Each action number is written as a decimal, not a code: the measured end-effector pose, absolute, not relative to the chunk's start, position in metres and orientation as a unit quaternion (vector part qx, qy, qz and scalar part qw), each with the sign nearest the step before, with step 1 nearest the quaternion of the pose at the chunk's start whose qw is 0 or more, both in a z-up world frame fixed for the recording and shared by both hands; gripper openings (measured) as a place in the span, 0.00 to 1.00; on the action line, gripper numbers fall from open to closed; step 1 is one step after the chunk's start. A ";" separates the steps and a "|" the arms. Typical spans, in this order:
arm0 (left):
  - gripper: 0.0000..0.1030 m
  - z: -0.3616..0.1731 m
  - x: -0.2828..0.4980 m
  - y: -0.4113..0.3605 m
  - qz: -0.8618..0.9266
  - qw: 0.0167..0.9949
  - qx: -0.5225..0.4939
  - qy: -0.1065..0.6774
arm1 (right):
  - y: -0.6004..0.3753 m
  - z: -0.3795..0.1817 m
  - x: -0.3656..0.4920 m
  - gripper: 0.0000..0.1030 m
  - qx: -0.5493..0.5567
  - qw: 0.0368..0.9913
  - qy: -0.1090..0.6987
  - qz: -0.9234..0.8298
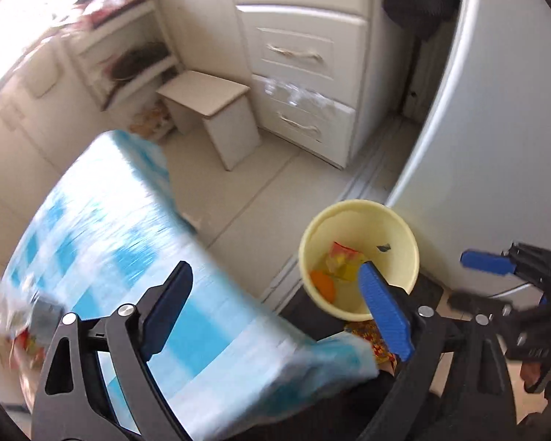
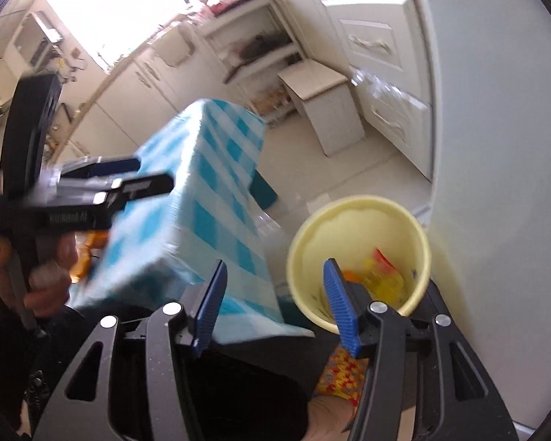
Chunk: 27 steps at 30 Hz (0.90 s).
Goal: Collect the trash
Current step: 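Grasp the clear plastic bottle with the right gripper while the left gripper grasps an orange peel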
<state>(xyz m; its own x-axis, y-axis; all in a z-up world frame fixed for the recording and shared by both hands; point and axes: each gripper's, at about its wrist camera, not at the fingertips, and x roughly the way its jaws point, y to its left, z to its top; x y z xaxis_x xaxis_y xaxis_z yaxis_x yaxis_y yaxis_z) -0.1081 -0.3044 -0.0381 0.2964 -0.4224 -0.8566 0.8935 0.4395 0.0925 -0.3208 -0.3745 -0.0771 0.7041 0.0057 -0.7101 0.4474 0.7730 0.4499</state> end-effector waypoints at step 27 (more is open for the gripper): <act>0.92 -0.106 0.048 0.084 -0.076 0.813 -0.083 0.572 | -0.167 -0.030 -0.133 0.58 0.212 0.903 0.366 0.075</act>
<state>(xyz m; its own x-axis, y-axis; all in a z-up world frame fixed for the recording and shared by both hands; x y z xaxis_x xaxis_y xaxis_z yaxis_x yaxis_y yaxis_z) 0.0480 0.0844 -0.1058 0.3350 -0.2179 -0.9167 0.0288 0.9748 -0.2213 -0.1330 -0.1675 -0.0300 0.7202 0.2911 -0.6298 0.0200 0.8986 0.4382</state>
